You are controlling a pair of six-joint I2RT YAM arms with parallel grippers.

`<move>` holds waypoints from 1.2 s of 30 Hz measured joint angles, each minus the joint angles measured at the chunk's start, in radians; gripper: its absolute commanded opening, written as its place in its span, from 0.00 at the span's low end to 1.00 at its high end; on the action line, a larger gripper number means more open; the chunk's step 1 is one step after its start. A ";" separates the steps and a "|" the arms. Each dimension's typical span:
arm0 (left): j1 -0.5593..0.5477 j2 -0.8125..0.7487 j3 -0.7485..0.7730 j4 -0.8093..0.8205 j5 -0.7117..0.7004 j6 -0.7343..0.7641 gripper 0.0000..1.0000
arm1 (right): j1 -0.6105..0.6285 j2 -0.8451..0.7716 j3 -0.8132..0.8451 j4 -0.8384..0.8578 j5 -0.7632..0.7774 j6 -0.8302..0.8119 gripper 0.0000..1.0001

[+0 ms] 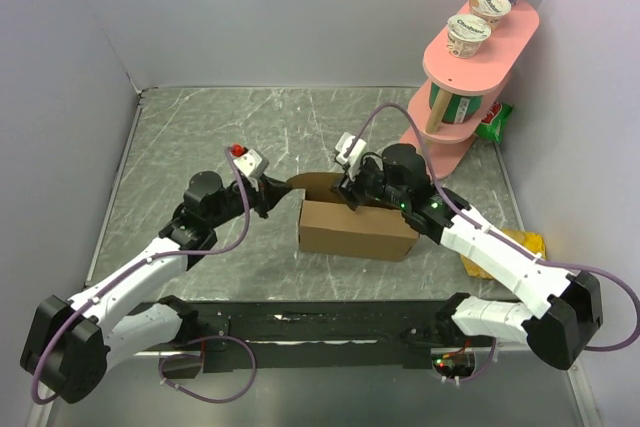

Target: Fold the paper box

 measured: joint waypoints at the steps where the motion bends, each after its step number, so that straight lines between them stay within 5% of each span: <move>1: 0.000 0.000 -0.002 0.000 0.007 0.003 0.05 | 0.000 0.006 0.000 0.003 -0.010 -0.001 0.52; 2: 0.000 0.000 -0.006 -0.001 0.013 0.006 0.06 | 0.000 0.016 0.002 0.007 -0.014 -0.005 0.42; 6: 0.001 0.000 -0.020 -0.006 0.033 0.023 0.15 | -0.003 0.064 0.024 0.030 -0.037 -0.020 0.27; 9: 0.002 0.003 -0.020 -0.006 0.037 0.039 0.34 | -0.004 0.083 0.039 0.026 -0.063 -0.035 0.15; 13: 0.003 0.020 -0.020 0.003 0.039 0.051 0.58 | -0.002 0.095 0.042 0.023 -0.109 -0.056 0.13; 15: 0.003 0.030 -0.020 0.011 0.048 0.055 0.62 | -0.002 0.099 0.043 0.022 -0.124 -0.062 0.13; 20: 0.003 0.061 -0.019 0.053 0.070 0.059 0.58 | -0.001 0.100 0.043 0.017 -0.134 -0.075 0.13; 30: 0.007 0.142 0.014 0.098 0.069 0.065 0.23 | 0.006 0.115 0.043 -0.008 -0.127 -0.080 0.22; 36: 0.004 0.152 0.014 0.098 0.096 0.075 0.22 | 0.012 0.128 0.042 -0.013 -0.111 -0.090 0.18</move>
